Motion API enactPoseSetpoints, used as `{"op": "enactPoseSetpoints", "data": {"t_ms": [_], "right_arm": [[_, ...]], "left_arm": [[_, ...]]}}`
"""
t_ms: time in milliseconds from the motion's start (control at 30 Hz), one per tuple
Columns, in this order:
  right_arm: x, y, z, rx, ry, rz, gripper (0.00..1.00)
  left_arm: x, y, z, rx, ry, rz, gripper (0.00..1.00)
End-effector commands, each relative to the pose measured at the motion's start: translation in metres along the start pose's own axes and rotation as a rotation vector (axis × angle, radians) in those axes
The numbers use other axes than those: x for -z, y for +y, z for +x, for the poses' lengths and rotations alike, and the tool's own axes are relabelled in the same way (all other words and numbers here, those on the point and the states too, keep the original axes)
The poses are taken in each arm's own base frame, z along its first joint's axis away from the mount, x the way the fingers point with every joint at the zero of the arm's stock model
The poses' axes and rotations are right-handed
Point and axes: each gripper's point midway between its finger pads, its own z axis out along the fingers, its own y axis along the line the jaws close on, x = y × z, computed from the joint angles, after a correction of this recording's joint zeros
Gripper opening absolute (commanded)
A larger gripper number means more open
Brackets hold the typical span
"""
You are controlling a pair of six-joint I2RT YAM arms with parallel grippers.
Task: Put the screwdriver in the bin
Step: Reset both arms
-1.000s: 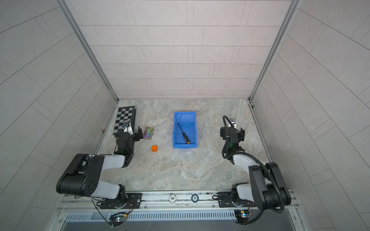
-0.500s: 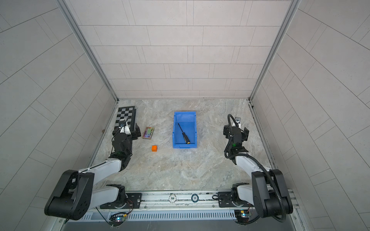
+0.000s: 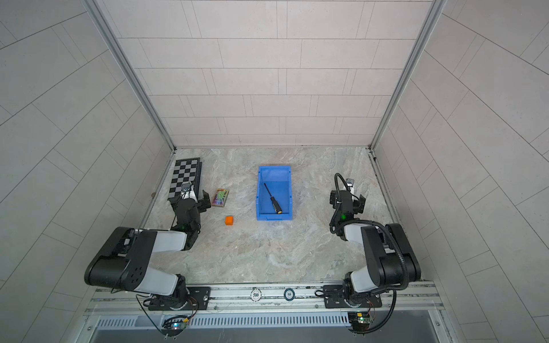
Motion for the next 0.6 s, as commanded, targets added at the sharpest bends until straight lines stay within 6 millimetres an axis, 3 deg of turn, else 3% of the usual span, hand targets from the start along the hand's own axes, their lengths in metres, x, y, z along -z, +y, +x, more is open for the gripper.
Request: {"op": "enactPoseSetpoints", "data": {"t_ms": [0, 67, 567], "right_arm": [[-0.001, 0.033, -0.006, 0.071, -0.049, -0.161, 0.99], [0.001, 0.046, -0.002, 0.100, -0.048, -0.235, 0.99], [0.002, 0.048, 0.000, 0.093, -0.075, -0.253, 0.99]], "left_arm": [[-0.005, -0.014, -0.014, -0.005, -0.028, 0.076, 1.00], [-0.004, -0.032, -0.015, -0.034, -0.027, 0.188, 1.00], [-0.006, -0.031, -0.014, -0.025, -0.017, 0.204, 0.99]]}}
